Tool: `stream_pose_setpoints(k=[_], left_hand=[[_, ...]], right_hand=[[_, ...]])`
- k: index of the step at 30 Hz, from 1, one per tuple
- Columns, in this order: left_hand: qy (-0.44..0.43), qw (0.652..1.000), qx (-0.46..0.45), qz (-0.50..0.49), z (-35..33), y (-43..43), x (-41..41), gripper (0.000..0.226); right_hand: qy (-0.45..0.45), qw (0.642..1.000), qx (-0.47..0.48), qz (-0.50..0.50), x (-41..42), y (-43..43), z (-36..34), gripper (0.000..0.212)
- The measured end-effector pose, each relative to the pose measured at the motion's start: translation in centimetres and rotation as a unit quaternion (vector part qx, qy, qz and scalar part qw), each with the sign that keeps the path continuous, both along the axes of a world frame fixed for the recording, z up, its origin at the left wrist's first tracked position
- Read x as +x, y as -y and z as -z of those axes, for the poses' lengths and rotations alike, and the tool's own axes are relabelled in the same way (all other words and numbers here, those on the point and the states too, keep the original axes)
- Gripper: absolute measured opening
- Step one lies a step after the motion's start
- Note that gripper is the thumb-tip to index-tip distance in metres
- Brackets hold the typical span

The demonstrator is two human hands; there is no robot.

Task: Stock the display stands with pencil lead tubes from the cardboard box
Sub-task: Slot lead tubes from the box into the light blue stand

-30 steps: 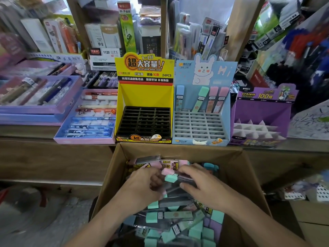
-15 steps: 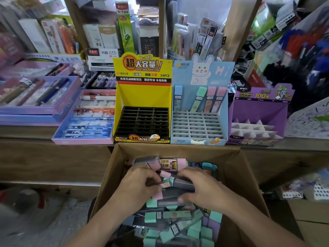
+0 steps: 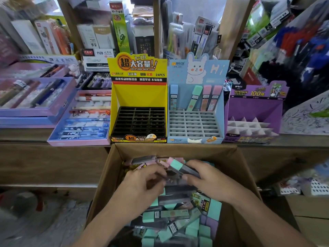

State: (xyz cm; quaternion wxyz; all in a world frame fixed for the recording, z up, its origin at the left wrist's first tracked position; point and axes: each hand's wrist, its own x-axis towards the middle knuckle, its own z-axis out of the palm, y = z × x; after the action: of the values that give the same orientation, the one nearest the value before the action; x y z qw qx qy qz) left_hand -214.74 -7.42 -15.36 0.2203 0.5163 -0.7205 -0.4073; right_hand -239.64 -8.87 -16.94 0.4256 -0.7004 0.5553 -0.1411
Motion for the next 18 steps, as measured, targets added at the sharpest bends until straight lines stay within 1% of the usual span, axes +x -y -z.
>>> stream_pose_setpoints(k=[2, 5, 6, 7, 8, 9, 11, 13, 15, 16, 18], left_hand=[[-0.021, 0.999, 0.034, -0.014, 0.0, 0.0, 0.1, 0.017], [-0.071, 0.993, 0.091, -0.035, -0.3, 0.1, 0.4, 0.037], [-0.085, 0.990, 0.106, -0.045, -0.2, 0.1, 0.4, 0.036], [-0.094, 0.987, 0.118, -0.052, 0.0, 0.2, 0.4, 0.028], [-0.104, 0.984, 0.132, -0.059, 0.2, 0.3, 0.4, 0.014], [-0.115, 0.980, 0.148, -0.065, 0.4, 0.3, 0.4, 0.007], [-0.124, 0.972, 0.183, -0.076, 0.7, 0.5, 0.5, 0.023], [-0.139, 0.961, 0.224, -0.084, 0.5, 0.5, 0.6, 0.041], [-0.153, 0.948, 0.264, -0.087, 0.4, 0.5, 0.7, 0.049], [-0.169, 0.939, 0.284, -0.091, 0.3, 0.6, 0.7, 0.046], [-0.214, 0.916, 0.323, -0.105, 0.1, 0.7, 0.6, 0.033]], right_hand=[[0.054, 0.998, 0.035, 0.016, 0.1, -0.1, -0.4, 0.018], [0.107, 0.991, 0.070, 0.030, 0.3, -0.3, -0.8, 0.010], [0.123, 0.989, 0.081, 0.035, 0.3, -0.4, -0.9, 0.009], [0.142, 0.984, 0.096, 0.043, 0.3, -0.4, -1.0, 0.008], [0.167, 0.978, 0.115, 0.057, 0.4, -0.4, -1.0, 0.009], [0.199, 0.968, 0.137, 0.074, 0.4, -0.4, -1.1, 0.013], [0.254, 0.946, 0.176, 0.098, 0.4, -0.3, -1.1, 0.022], [0.294, 0.928, 0.207, 0.099, 0.4, -0.3, -1.2, 0.028], [0.342, 0.903, 0.241, 0.095, 0.4, -0.3, -1.4, 0.034], [0.358, 0.893, 0.256, 0.094, 0.5, -0.4, -1.5, 0.038], [0.368, 0.883, 0.273, 0.096, 0.7, -0.4, -1.6, 0.038]])
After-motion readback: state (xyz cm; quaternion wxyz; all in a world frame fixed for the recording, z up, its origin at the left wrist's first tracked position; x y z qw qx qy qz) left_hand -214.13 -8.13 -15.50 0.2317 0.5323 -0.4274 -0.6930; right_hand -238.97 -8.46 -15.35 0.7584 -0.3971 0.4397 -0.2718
